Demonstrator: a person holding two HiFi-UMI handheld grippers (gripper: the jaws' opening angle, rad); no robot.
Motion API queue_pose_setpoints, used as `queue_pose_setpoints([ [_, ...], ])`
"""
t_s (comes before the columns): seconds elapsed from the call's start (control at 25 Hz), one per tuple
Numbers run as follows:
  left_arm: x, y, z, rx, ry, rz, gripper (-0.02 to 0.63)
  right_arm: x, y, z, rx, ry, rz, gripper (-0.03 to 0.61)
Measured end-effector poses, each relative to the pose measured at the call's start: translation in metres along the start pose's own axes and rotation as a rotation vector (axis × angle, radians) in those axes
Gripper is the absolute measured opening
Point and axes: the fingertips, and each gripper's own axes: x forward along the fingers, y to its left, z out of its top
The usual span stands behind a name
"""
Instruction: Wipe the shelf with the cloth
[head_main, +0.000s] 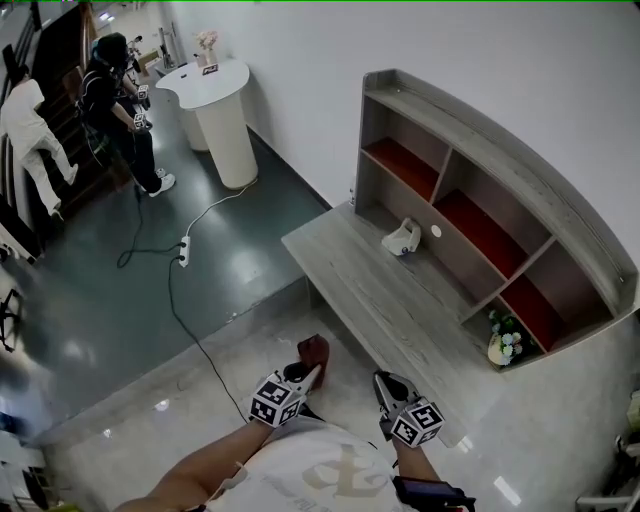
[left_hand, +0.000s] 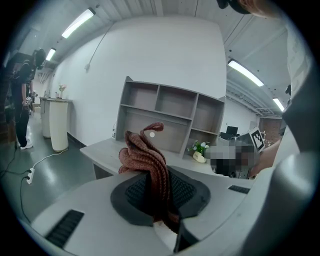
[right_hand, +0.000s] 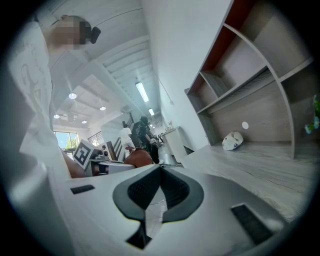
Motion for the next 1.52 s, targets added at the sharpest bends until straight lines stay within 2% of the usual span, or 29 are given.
queue_pose_setpoints([
  [0.36,0.057,0.044,0.035,0.009,-0.017,-0.049,0.066,0.04,-0.046,0.029,-0.028,-0.012,-0.056,0.005],
  [0.84,0.148,0.104,0.098,0.018,0.009,-0.147,0.066,0.09,-0.113,0.076,-0.017,-0.049,-0.185,0.005],
  [1.12,0.196,0.134,0.137,0.003,-0.005,-0.206,0.066,0.116,-0.145,0.103,-0.019,-0.07,-0.255,0.005],
  [1.52,0.237,0.167,0.18,0.044,0.004,-0.29,0.066,0.164,-0.181,0.132,-0.033,-0.093,-0.314,0.005],
])
